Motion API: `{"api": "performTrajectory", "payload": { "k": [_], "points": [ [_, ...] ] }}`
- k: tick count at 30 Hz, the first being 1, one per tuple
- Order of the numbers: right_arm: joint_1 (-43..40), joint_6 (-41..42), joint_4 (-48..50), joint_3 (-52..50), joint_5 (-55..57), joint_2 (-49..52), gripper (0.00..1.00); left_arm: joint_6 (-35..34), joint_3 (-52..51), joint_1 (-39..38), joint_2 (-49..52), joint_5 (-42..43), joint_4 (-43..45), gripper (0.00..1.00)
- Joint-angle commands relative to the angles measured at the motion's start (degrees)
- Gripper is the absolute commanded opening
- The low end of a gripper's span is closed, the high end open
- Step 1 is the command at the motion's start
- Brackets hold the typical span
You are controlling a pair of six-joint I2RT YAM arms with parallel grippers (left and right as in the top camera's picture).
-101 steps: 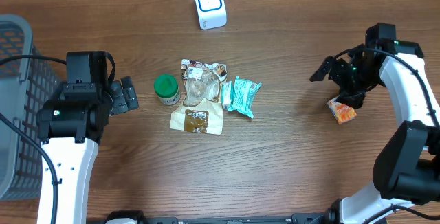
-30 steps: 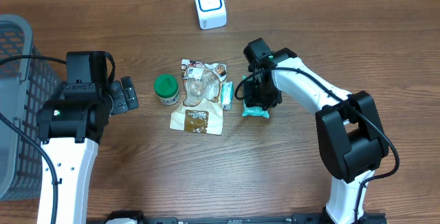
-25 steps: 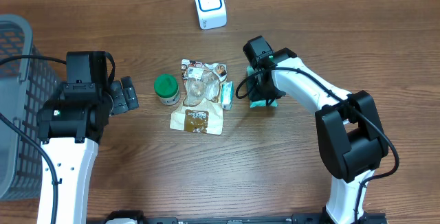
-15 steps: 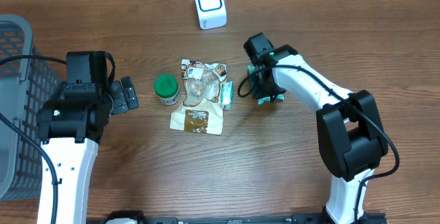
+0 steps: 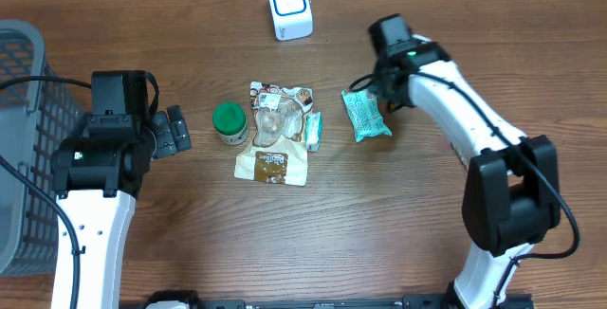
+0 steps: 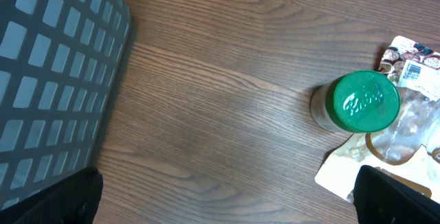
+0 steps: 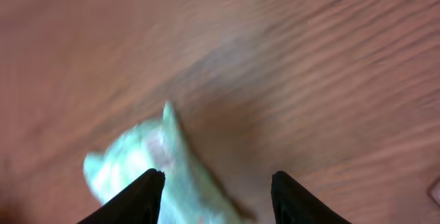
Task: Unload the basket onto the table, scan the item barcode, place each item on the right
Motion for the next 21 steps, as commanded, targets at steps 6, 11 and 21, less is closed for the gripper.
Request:
{"api": "performTrajectory", "payload": {
  "k": [6, 11, 21],
  "points": [
    [0.1, -1.1, 7.0, -2.5, -4.2, 6.6, 0.52, 1.1, 0.1, 0.2, 0.2, -0.6, 0.1, 1.0],
    [0.2, -3.4, 8.5, -2.5, -4.1, 8.5, 0.52, 1.1, 0.1, 0.2, 0.2, -0.6, 0.1, 1.0],
    [0.9, -28.2, 10.0, -2.5, -27.1, 8.6, 0.43, 1.1, 0.1, 0.2, 0.2, -0.6, 0.1, 0.99]
  ]
}}
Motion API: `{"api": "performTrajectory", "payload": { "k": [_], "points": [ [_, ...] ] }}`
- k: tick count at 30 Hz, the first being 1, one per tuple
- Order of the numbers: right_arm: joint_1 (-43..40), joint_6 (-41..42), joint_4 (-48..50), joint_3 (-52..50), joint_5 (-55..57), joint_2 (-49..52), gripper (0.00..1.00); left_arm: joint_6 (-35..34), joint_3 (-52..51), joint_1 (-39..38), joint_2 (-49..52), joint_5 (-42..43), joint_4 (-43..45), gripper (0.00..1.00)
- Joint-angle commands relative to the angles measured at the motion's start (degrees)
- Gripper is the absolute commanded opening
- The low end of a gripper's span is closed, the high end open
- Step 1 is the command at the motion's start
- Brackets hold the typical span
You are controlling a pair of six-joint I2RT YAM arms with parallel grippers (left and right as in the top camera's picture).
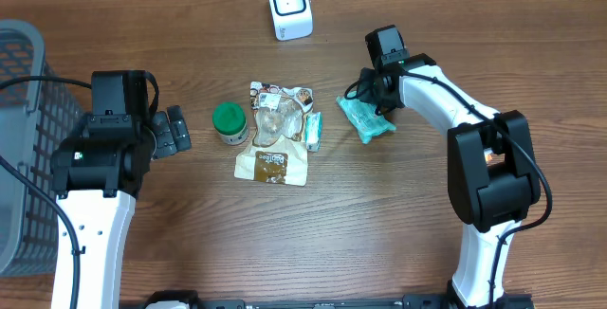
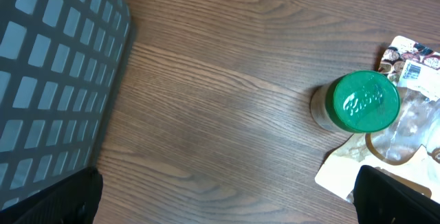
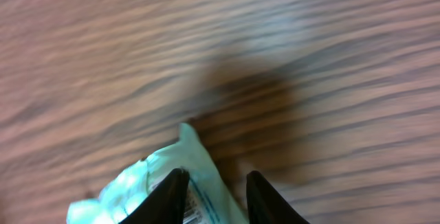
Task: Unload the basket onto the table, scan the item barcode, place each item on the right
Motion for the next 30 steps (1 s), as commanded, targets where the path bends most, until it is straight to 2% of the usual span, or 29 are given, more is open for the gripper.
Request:
{"api": "performTrajectory", "payload": {
  "k": [1, 5, 10, 15, 17, 18, 20, 24, 30],
  "points": [
    [1.0, -14.3, -1.5, -0.2, -13.9, 0.4, 0.48, 1.1, 0.1, 0.2, 0.2, -0.6, 0.1, 1.0],
    [1.9, -18.0, -5.7, -0.2, -17.9, 0.4, 0.58, 1.1, 0.1, 0.2, 0.2, -0.6, 0.1, 1.0],
    [1.7, -18.3, -11.2, 1.2, -18.0, 0.1, 0.6, 1.1, 0.1, 0.2, 0.2, -0.6, 0.1, 0.99],
    [-0.3, -18.3, -19.3, 6.7, -17.9, -2.6, 0.61, 1.1, 0.1, 0.2, 0.2, -0.6, 0.1, 0.99],
    [-1.9, -18.3, -23.3, 8.8, -17.2, -4.3, 0.7, 1.1, 0.1, 0.2, 0.2, -0.6, 0.1, 1.0],
    [-2.8, -18.3, -25.0, 9.4, -17.1, -5.0, 0.79, 1.1, 0.1, 0.2, 0.2, -0.6, 0.1, 1.0],
    [-5.8, -16.9, -28.8, 9.9, -17.2, -6.8, 0.91, 1.1, 0.1, 0.2, 0.2, -0.6, 0.1, 1.0],
    [-13.1, -12.1, -35.8, 7.3, -19.5, -6.9, 0.92, 1.1, 0.1, 0.2, 0.2, -0.6, 0.1, 1.0],
    [-15.3, -14.0, -32.7, -1.6, -25.8, -6.9, 0.92, 1.1, 0.1, 0.2, 0.2, -0.6, 0.1, 1.0]
  ]
}}
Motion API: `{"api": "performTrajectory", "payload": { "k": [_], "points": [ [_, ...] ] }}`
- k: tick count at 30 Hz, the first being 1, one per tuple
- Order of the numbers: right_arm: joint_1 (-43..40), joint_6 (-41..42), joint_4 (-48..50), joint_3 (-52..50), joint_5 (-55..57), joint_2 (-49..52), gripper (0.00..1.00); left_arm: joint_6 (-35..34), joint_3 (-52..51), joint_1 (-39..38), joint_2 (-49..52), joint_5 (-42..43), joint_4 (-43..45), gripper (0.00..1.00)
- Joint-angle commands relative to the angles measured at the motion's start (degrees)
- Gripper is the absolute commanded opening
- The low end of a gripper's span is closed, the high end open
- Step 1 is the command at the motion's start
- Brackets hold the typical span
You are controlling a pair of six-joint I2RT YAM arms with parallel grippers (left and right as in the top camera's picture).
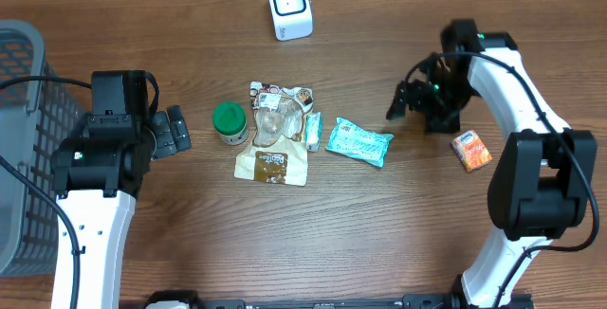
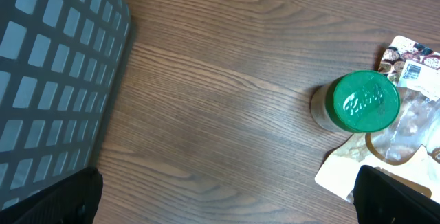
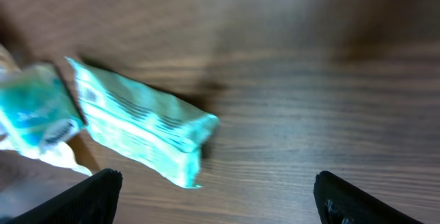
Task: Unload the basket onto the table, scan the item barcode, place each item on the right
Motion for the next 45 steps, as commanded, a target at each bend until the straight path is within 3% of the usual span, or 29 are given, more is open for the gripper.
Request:
{"api": "performTrajectory", "payload": {
  "k": [1, 10, 18, 21, 26, 32, 36, 45],
  "points": [
    [0.6, -1.2, 2.0, -5.9, -6.9, -0.7, 0.91, 1.1, 0.1, 0.2, 0.2, -0.6, 0.1, 1.0],
    [3.6, 4.1, 15.6, -17.1, -9.7, -0.7, 0.85, 1.1, 0.1, 0.2, 0.2, -0.6, 0.1, 1.0],
    [9.1, 12.2, 35.4, -28.3, -9.7, -0.7, 0.8, 1.1, 0.1, 0.2, 0.2, -0.6, 0.1, 1.0],
    [9.1, 12.1, 35.6, -28.2, -10.4, -0.7, 0.72, 1.1, 0.1, 0.2, 0.2, -0.6, 0.1, 1.0],
    [9.0, 8.6, 36.7, -28.2, -10.6, -0.7, 0.37, 1.1, 0.1, 0.2, 0.2, -0.6, 0.1, 1.0],
    [9.0, 5.0, 37.1, -28.2, -13.7, -0.7, 0.24, 1.1, 0.1, 0.2, 0.2, -0.6, 0.1, 1.0],
    [8.2, 4.8, 35.6, -27.8, -14.2, -0.8, 0.06, 1.1, 0.1, 0.2, 0.2, -0.6, 0.1, 1.0],
    [5.1, -0.4, 25.6, -22.0, -20.0, -9.9, 0.04, 1.1, 0.1, 0.2, 0.2, -0.6, 0.1, 1.0]
  ]
}}
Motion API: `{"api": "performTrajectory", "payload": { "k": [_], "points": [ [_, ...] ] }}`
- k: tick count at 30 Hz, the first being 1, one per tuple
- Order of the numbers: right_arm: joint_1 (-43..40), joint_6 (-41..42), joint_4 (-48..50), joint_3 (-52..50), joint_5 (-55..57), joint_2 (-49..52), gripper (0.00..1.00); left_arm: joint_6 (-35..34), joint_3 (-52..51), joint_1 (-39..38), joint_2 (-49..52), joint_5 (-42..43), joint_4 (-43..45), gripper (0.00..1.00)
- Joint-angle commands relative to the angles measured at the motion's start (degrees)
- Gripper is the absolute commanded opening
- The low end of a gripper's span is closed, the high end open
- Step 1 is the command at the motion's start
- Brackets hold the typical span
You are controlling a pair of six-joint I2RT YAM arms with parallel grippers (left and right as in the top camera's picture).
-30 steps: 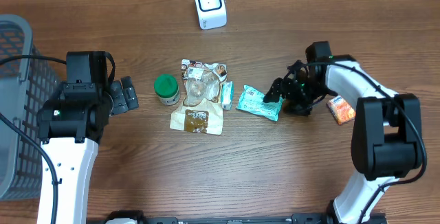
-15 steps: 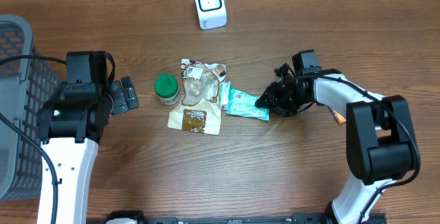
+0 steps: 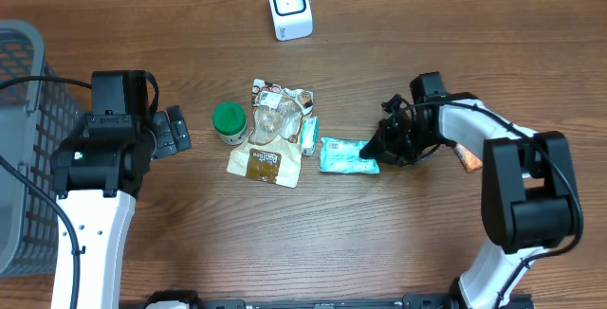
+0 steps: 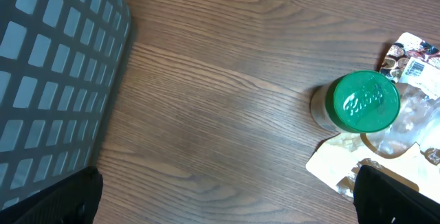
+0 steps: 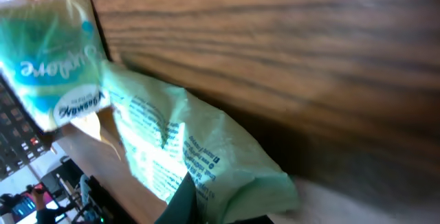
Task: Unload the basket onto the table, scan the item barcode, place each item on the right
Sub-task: 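Lift the green pack and swing it toward the scanner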
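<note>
The teal packet (image 3: pixel 346 155) lies flat on the table, its left end against a small teal box (image 3: pixel 310 134). My right gripper (image 3: pixel 377 148) is low at the packet's right end. In the right wrist view the packet (image 5: pixel 206 148) fills the frame and a dark fingertip (image 5: pixel 182 198) presses on its end, so the gripper (image 5: pixel 206 210) is shut on it. The white barcode scanner (image 3: pixel 289 6) stands at the far edge. My left gripper (image 3: pixel 176 131) hangs open and empty to the left of a green-lidded jar (image 4: pixel 364 102).
A brown snack pouch (image 3: pixel 266 148) lies between the jar (image 3: pixel 229 122) and the small teal box. An orange item (image 3: pixel 468 159) shows partly behind my right arm. A grey mesh basket (image 3: pixel 24 148) fills the left edge.
My right gripper was open and off to the right of the packet; now it is low at the packet's right end. The packet and the brown pouch have shifted left.
My right gripper stood open over the teal packet near the table's middle right, then narrowed on its end. Later the packet lay lower and further left, with the gripper open and away. Now the gripper grips the packet's right end. The left arm stayed still.
</note>
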Motion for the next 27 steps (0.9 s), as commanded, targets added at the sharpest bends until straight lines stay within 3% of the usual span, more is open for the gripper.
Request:
{"api": "performTrajectory", "payload": {
  "k": [1, 16, 22, 27],
  "points": [
    [-1.0, -3.1, -2.3, 3.5, -1.3, -8.0, 0.04, 1.1, 0.1, 0.2, 0.2, -0.6, 0.1, 0.99],
    [0.5, -3.3, -4.5, 5.1, -7.5, -31.3, 0.04, 1.1, 0.1, 0.2, 0.2, -0.6, 0.1, 1.0],
    [1.1, -2.5, -8.4, 7.7, -5.8, -37.7, 0.04, 1.1, 0.1, 0.2, 0.2, -0.6, 0.1, 1.0],
    [3.5, -1.9, -15.0, 12.4, 2.8, -39.4, 0.04, 1.1, 0.1, 0.2, 0.2, -0.6, 0.1, 1.0]
  ]
}}
